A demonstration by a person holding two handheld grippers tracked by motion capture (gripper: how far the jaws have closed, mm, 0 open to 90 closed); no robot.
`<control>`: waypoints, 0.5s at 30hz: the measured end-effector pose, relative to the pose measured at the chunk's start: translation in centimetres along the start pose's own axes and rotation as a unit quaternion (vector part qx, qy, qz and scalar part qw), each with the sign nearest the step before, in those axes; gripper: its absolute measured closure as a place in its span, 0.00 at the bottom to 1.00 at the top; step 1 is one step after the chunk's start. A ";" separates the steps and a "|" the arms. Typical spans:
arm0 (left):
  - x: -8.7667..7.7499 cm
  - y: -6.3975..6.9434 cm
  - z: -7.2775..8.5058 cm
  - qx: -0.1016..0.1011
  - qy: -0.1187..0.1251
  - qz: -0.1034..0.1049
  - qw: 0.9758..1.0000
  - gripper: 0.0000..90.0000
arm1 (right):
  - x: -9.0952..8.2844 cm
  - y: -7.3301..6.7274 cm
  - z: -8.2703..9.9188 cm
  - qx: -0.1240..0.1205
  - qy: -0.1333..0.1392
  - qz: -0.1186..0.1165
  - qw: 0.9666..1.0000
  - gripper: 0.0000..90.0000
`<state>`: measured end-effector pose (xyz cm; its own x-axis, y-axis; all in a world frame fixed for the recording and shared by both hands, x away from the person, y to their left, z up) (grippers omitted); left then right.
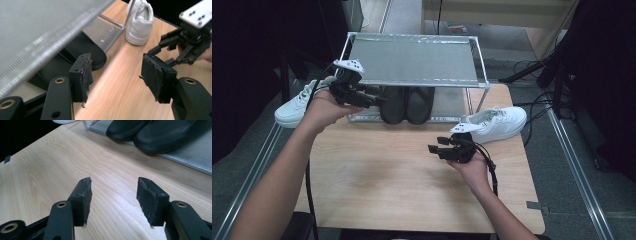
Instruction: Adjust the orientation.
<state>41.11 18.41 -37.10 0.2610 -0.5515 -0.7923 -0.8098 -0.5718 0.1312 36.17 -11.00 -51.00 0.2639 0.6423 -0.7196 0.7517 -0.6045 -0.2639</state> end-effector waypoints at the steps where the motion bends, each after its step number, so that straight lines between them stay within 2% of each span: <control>1: 0.2 0.1 0.3 -0.001 0.000 0.000 1.000 0.46 | -0.2 -0.1 0.2 0.000 0.002 0.001 1.000 0.52; 5: 1.2 0.5 1.6 -0.006 -0.005 0.001 1.000 0.45 | -0.8 -0.1 0.8 -0.008 0.001 0.013 1.000 0.51; 7: 1.6 0.6 2.0 -0.006 -0.007 0.002 1.000 0.44 | -1.1 -0.1 1.0 -0.002 0.003 0.009 1.000 0.51; 10: 2.1 0.8 2.7 -0.009 -0.003 0.013 1.000 0.44 | -1.5 -0.1 1.4 -0.004 0.007 0.014 1.000 0.51; 15: 2.4 0.6 4.3 -0.021 0.007 0.015 1.000 0.43 | -2.2 -0.3 2.0 -0.012 0.012 0.017 1.000 0.51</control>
<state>38.98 19.32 -41.45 0.2445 -0.5766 -0.7796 -0.7944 -0.5801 0.1798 34.18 -13.11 -50.60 0.3041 0.6325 -0.7124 0.7561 -0.6151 -0.2234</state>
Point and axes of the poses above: each handheld gripper's, and its own axes: x roughly forward along the jaws, z roughly out of its underside, y roughly to its right, the point moved 4 cm from there along x, roughly forward along the jaws, and after that the axes turned 14 degrees about -y, right-handed, at the moved point
